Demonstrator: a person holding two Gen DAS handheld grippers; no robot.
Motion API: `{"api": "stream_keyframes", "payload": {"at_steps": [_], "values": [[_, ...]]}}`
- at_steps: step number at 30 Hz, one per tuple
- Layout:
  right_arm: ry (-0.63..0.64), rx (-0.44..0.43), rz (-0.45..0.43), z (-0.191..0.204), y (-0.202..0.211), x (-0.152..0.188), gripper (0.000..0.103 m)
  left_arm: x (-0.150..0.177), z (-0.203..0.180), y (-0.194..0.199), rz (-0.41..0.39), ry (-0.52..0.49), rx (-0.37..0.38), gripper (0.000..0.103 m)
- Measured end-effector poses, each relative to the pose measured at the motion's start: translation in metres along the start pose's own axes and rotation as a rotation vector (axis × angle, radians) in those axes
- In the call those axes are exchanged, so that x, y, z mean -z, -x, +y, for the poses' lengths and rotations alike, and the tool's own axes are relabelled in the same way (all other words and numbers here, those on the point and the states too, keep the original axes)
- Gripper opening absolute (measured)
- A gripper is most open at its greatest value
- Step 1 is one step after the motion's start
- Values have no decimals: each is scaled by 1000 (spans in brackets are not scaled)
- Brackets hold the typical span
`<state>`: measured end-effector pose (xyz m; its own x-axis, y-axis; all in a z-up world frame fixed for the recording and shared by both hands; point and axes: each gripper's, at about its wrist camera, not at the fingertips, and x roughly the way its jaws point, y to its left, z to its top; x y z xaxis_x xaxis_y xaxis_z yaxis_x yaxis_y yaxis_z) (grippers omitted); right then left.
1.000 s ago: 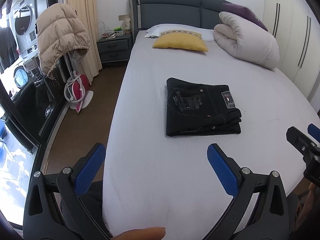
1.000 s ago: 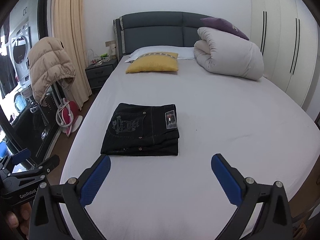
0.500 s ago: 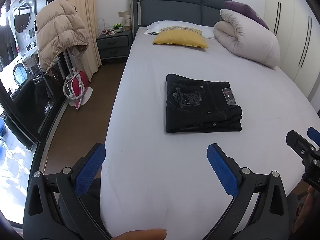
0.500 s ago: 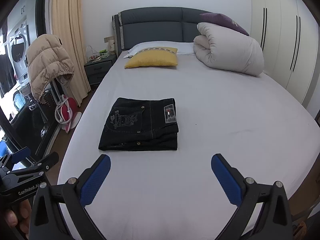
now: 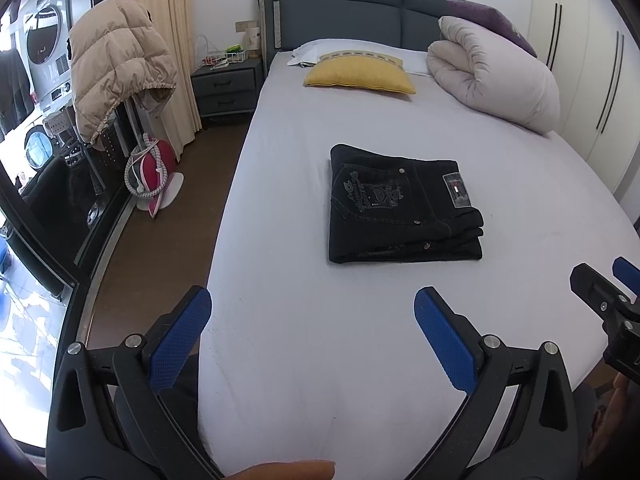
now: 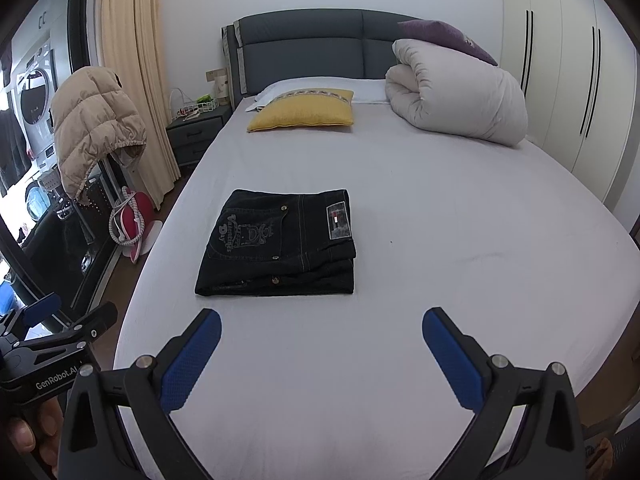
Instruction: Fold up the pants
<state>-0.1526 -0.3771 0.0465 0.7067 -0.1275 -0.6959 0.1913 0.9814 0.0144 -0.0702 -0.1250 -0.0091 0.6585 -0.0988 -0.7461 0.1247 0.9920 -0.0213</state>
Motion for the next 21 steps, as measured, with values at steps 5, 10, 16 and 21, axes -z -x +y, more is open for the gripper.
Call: {"api": "stream_keyframes", "payload": {"at_steps": [5, 10, 16, 21], "values": [[0, 0, 0, 0, 0, 0, 103, 1, -1, 0, 3, -1, 1, 103], [0, 0, 0, 0, 0, 0, 103, 2, -2, -1, 7, -3, 4, 103], [0, 0, 2, 0, -1, 1, 103, 3, -3, -1, 7, -2, 3, 103], [-1, 0, 3, 0, -1, 1, 103, 4, -3, -3, 10, 3, 4, 103]]}}
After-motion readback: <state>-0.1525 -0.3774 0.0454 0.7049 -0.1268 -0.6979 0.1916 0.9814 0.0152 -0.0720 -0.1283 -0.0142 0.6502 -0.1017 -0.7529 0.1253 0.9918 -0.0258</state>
